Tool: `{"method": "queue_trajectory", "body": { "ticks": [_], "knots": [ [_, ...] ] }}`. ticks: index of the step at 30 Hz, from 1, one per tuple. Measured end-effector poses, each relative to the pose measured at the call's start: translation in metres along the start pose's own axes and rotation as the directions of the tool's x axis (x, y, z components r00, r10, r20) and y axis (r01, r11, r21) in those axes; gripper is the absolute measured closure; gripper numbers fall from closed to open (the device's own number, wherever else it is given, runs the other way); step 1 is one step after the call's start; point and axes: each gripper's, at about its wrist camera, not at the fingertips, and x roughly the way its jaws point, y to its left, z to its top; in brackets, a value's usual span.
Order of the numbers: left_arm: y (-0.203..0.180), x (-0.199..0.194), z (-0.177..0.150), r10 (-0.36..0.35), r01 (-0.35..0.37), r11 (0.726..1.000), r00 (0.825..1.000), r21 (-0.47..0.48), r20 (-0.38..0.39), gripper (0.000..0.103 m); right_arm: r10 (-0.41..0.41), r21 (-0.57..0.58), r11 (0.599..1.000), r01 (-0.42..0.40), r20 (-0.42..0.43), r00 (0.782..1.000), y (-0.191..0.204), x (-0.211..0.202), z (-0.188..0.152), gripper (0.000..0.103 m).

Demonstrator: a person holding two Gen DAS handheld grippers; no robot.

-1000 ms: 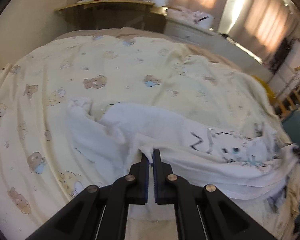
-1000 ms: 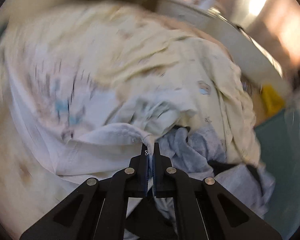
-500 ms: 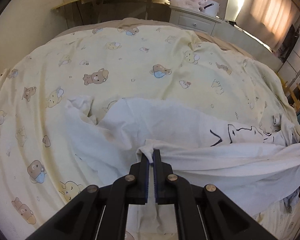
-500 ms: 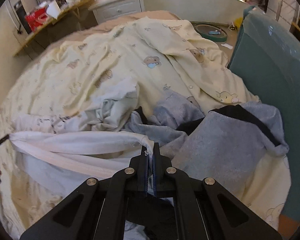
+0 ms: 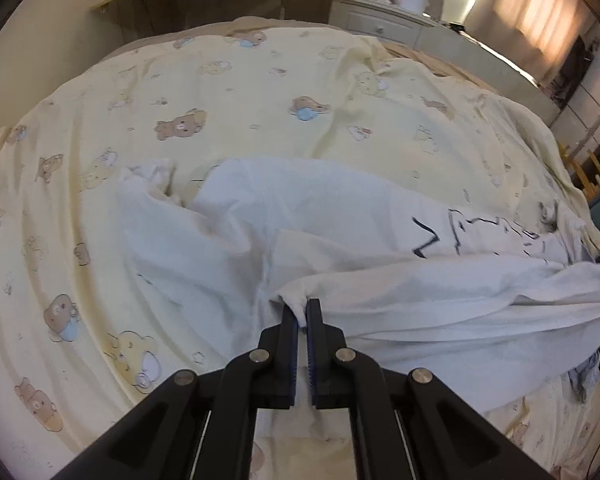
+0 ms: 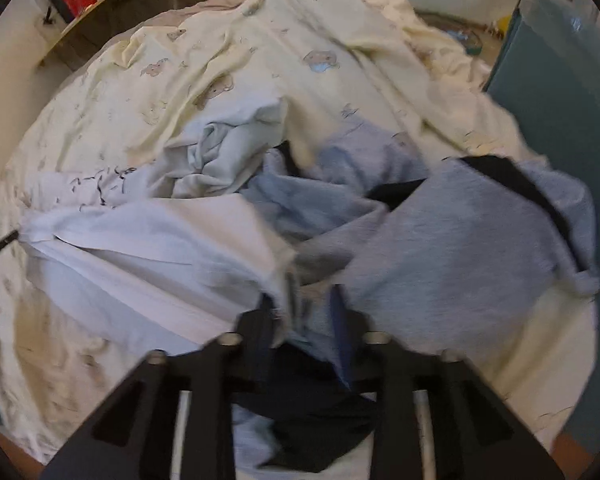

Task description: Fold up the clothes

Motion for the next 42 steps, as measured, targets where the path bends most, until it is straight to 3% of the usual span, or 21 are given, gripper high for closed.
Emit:
{"method": "queue_trajectory", "body": {
  "ticks": [1, 4, 6, 8, 9, 10, 13, 16, 20, 21, 22, 27, 29, 31, 32, 33, 34, 36, 37, 39, 42],
  "knots": [
    [-0.003, -0.001, -0.001, -0.01, 0.01, 1.0, 1.0, 0.009, 0.003, 0.099, -0.009, -0.019, 1.0, 0.009, 0.017, 1.0, 0.0, -0.004, -0.004, 0.026],
    [-0.012, -0.002, -0.003, -0.037, 0.036, 0.999, 0.999, 0.036, 0.008, 0.099, -0.061, -0.099, 0.992, 0.073, 0.117, 0.991, 0.005, -0.027, -0.016, 0.023],
    [-0.016, -0.004, -0.005, -0.047, 0.046, 0.998, 0.999, 0.045, 0.013, 0.099, -0.112, -0.151, 0.978, 0.145, 0.206, 0.972, 0.014, -0.046, -0.022, 0.023],
    [-0.019, -0.006, -0.005, -0.058, 0.057, 0.998, 0.998, 0.041, 0.013, 0.099, -0.152, -0.228, 0.95, 0.215, 0.266, 0.952, 0.031, -0.058, -0.027, 0.025],
    [-0.021, -0.006, -0.005, -0.059, 0.058, 0.997, 0.998, 0.041, 0.014, 0.099, -0.173, -0.279, 0.926, 0.254, 0.284, 0.943, 0.045, -0.058, -0.029, 0.034],
    [-0.021, -0.006, -0.006, -0.059, 0.059, 0.997, 0.998, 0.041, 0.014, 0.099, -0.198, -0.336, 0.894, 0.296, 0.297, 0.934, 0.062, -0.055, -0.03, 0.045],
    [-0.021, -0.008, -0.008, -0.058, 0.058, 0.998, 0.998, 0.034, 0.014, 0.099, -0.276, -0.466, 0.781, 0.415, 0.339, 0.899, 0.105, -0.039, -0.033, 0.051],
    [-0.018, -0.013, -0.01, -0.053, 0.053, 0.998, 0.998, 0.023, 0.015, 0.099, -0.413, -0.578, 0.578, 0.576, 0.402, 0.817, 0.133, 0.003, -0.042, 0.051],
    [-0.015, -0.018, -0.011, -0.063, 0.063, 0.998, 0.998, 0.005, 0.02, 0.099, -0.528, -0.598, 0.292, 0.746, 0.55, 0.647, 0.146, 0.039, -0.063, 0.05],
    [-0.015, -0.019, -0.012, -0.066, 0.066, 0.998, 0.998, 0.004, 0.02, 0.099, -0.539, -0.592, 0.235, 0.771, 0.58, 0.61, 0.148, 0.045, -0.068, 0.05],
    [-0.016, -0.019, -0.012, -0.066, 0.066, 0.998, 0.998, 0.009, 0.019, 0.099, -0.542, -0.588, 0.215, 0.78, 0.593, 0.596, 0.149, 0.049, -0.071, 0.05],
    [-0.019, -0.019, -0.016, -0.061, 0.061, 0.998, 0.998, 0.031, 0.014, 0.099, -0.585, -0.557, 0.225, 0.8, 0.579, 0.568, 0.14, 0.058, -0.067, 0.051],
    [-0.018, -0.018, -0.017, -0.06, 0.059, 0.998, 0.998, 0.028, 0.012, 0.099, -0.597, -0.553, 0.203, 0.808, 0.584, 0.55, 0.136, 0.061, -0.064, 0.053],
    [-0.018, -0.018, -0.018, -0.057, 0.057, 0.998, 0.998, 0.025, 0.013, 0.099, -0.605, -0.537, 0.186, 0.822, 0.596, 0.527, 0.132, 0.061, -0.059, 0.067],
    [-0.018, -0.018, -0.019, -0.058, 0.058, 0.998, 0.998, 0.024, 0.015, 0.099, -0.609, -0.532, 0.201, 0.823, 0.59, 0.53, 0.13, 0.059, -0.055, 0.072],
    [-0.018, -0.018, -0.02, -0.059, 0.059, 0.998, 0.998, 0.021, 0.016, 0.099, -0.61, -0.523, 0.233, 0.82, 0.579, 0.542, 0.128, 0.053, -0.05, 0.088],
    [-0.017, -0.017, -0.021, -0.061, 0.06, 0.998, 0.998, 0.017, 0.017, 0.099, -0.6, -0.508, 0.268, 0.819, 0.577, 0.554, 0.128, 0.044, -0.048, 0.096],
    [-0.017, -0.017, -0.023, -0.063, 0.063, 0.998, 0.998, 0.011, 0.019, 0.099, -0.567, -0.474, 0.326, 0.818, 0.594, 0.571, 0.131, 0.023, -0.048, 0.096],
    [-0.017, -0.016, -0.024, -0.064, 0.064, 0.998, 0.998, 0.006, 0.019, 0.099, -0.55, -0.465, 0.366, 0.806, 0.591, 0.591, 0.135, 0.012, -0.047, 0.096],
    [-0.015, -0.016, -0.027, -0.069, 0.069, 0.998, 0.997, 0.0, 0.022, 0.099, -0.511, -0.452, 0.469, 0.758, 0.562, 0.651, 0.14, -0.012, -0.043, 0.097],
    [-0.007, -0.02, -0.025, -0.074, 0.075, 0.997, 0.996, -0.01, 0.041, 0.098, -0.478, -0.425, 0.588, 0.688, 0.504, 0.72, 0.134, -0.024, -0.038, 0.097]
  ]
}}
